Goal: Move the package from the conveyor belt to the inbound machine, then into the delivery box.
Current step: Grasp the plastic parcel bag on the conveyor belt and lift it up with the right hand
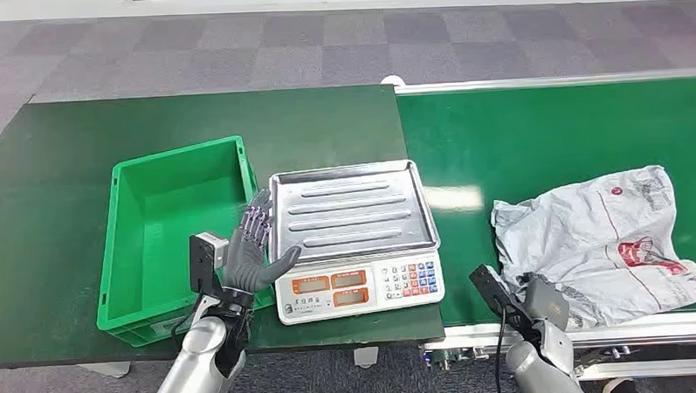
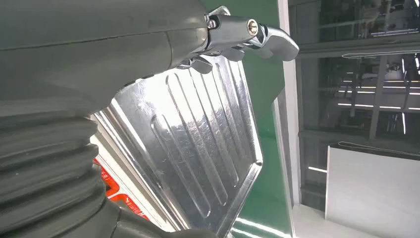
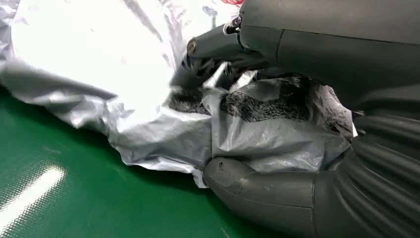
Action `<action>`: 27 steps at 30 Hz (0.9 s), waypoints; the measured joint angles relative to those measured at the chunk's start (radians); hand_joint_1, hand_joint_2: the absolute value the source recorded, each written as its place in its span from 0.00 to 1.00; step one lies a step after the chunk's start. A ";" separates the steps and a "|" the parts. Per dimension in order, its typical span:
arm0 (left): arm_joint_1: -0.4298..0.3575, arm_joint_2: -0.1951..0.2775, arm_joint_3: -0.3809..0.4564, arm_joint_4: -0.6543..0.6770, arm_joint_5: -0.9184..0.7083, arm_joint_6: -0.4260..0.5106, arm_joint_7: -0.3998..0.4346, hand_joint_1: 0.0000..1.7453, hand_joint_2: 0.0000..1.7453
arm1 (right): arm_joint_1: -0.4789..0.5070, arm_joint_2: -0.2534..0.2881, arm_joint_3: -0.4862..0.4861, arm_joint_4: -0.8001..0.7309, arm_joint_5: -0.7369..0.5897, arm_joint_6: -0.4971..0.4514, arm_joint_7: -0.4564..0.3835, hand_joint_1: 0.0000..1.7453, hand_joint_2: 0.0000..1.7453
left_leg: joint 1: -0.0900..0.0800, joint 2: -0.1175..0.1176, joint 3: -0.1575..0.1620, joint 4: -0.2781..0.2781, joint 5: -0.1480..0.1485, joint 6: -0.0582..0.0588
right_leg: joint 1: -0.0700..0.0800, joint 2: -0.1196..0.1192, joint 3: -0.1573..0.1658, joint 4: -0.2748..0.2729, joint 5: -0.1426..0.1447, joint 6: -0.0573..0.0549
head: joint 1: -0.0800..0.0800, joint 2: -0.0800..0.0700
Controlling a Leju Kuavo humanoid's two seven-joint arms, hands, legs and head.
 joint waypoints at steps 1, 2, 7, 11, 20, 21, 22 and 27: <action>0.000 0.000 0.000 0.000 0.000 0.000 0.000 0.00 1.00 | 0.000 0.001 0.000 0.000 0.000 0.000 0.000 1.00 1.00 | 0.000 0.000 0.000 0.000 0.000 0.000 | 0.000 0.000 0.000 0.000 0.000 0.000 | 0.000 0.000; 0.000 0.000 0.000 0.000 0.000 0.000 0.000 0.00 1.00 | 0.000 0.001 0.000 0.000 0.000 -0.001 0.000 1.00 1.00 | 0.000 0.000 0.000 0.000 0.000 0.000 | 0.000 0.000 0.000 0.000 0.000 0.000 | 0.000 0.000; 0.000 0.001 0.000 0.000 0.000 0.001 0.000 0.00 1.00 | 0.000 0.004 -0.001 -0.002 0.000 -0.002 0.000 1.00 1.00 | 0.000 0.000 0.000 0.000 0.000 0.000 | 0.000 0.000 0.000 0.000 0.000 0.000 | 0.000 0.000; 0.000 0.003 0.000 0.000 0.000 0.001 0.000 0.00 1.00 | 0.001 0.008 -0.001 -0.004 -0.001 -0.002 0.000 1.00 1.00 | 0.000 0.000 0.000 0.000 0.000 0.000 | 0.000 0.000 0.000 0.000 0.000 0.000 | 0.000 0.000; -0.001 0.004 0.000 0.000 0.000 0.005 0.000 0.00 1.00 | 0.003 0.018 -0.004 -0.019 -0.042 -0.041 -0.066 1.00 1.00 | 0.000 -0.001 -0.001 0.000 0.000 0.000 | -0.001 -0.001 0.001 0.000 0.000 0.000 | 0.000 0.000; -0.001 0.004 0.000 0.000 0.000 0.007 0.000 0.00 1.00 | 0.006 0.019 -0.004 -0.028 -0.058 -0.049 -0.084 1.00 1.00 | 0.000 -0.001 -0.001 0.000 0.000 0.000 | -0.001 -0.001 0.000 0.000 0.000 0.000 | 0.000 0.000; -0.001 0.004 0.000 0.000 0.000 0.009 0.000 0.00 1.00 | 0.009 0.021 -0.004 -0.037 -0.073 -0.055 -0.099 1.00 1.00 | 0.000 -0.001 -0.001 0.000 0.000 0.000 | -0.001 -0.001 0.000 0.000 0.000 0.000 | 0.000 0.000; -0.003 0.004 0.000 0.000 0.000 0.012 0.000 0.00 1.00 | 0.041 0.027 -0.004 -0.123 -0.177 -0.084 -0.175 1.00 1.00 | 0.000 -0.001 -0.004 0.000 0.000 0.000 | -0.001 -0.001 -0.003 0.001 0.000 0.000 | 0.000 0.000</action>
